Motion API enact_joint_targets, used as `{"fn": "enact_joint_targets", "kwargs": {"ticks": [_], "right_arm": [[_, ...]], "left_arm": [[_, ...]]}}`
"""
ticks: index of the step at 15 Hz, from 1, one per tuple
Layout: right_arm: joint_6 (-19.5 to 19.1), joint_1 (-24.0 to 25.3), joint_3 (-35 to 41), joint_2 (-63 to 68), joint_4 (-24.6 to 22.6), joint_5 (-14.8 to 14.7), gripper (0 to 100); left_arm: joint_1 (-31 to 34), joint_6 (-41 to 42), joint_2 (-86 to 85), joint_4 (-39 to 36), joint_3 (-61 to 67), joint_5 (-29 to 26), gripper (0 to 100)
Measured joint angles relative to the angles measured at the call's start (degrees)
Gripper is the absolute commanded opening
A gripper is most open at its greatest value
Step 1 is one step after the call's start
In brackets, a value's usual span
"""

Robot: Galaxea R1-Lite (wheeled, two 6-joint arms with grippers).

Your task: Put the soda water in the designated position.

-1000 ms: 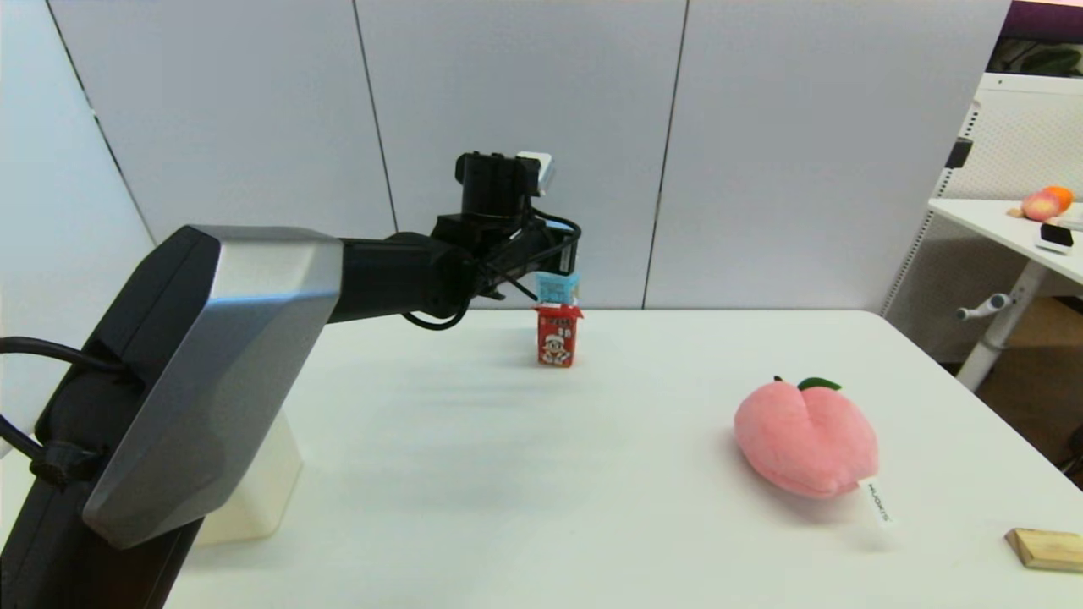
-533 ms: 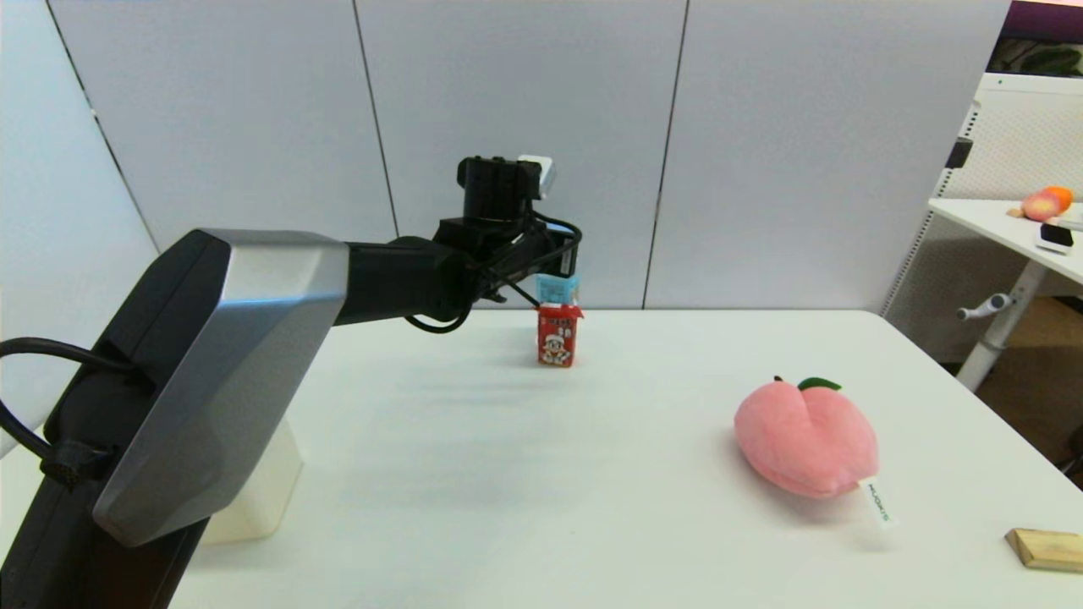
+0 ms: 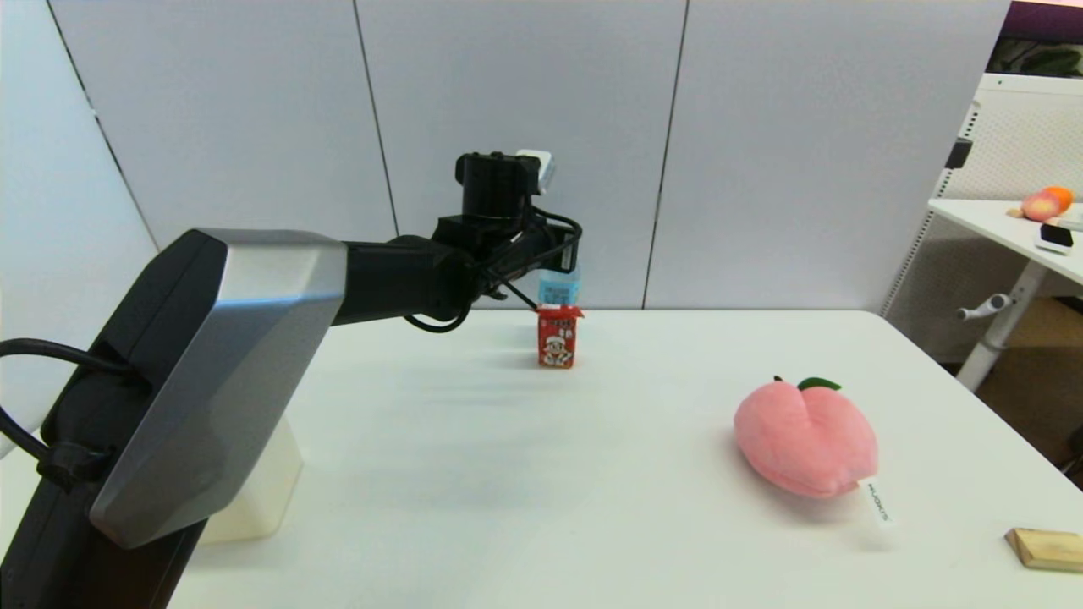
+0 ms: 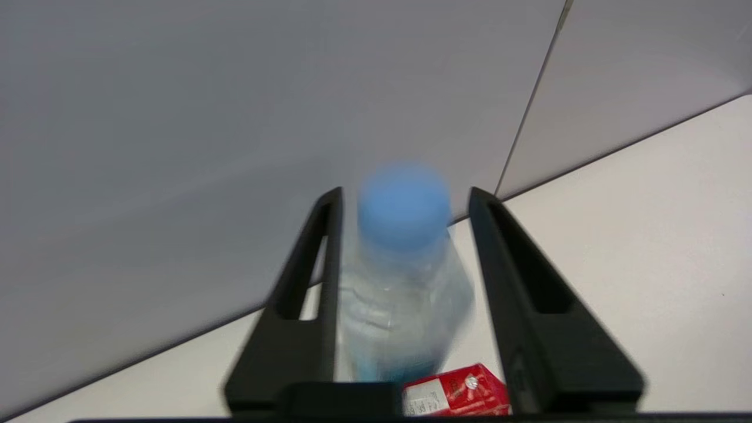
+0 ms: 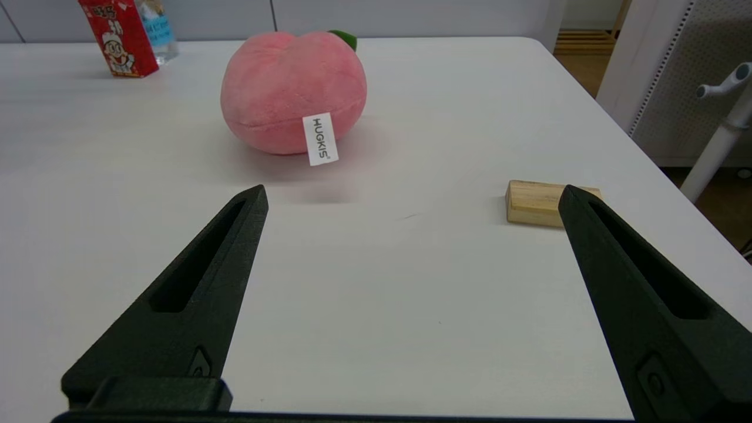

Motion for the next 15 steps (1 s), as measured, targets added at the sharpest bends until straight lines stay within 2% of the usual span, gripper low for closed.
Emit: {"fn": "enact_joint_targets", "kwargs": {"ticks": [10,15], "right_arm": [[0.0,0.0,0.0,0.0,0.0,0.0,100],[0.0,0.0,0.0,0.0,0.0,0.0,100]], "left_arm": [[0.1,0.1,-1.6,1.6,0.1,0.1,100],[0.1,1.1,-10.5,13.5,2.1,0.1,100]]}}
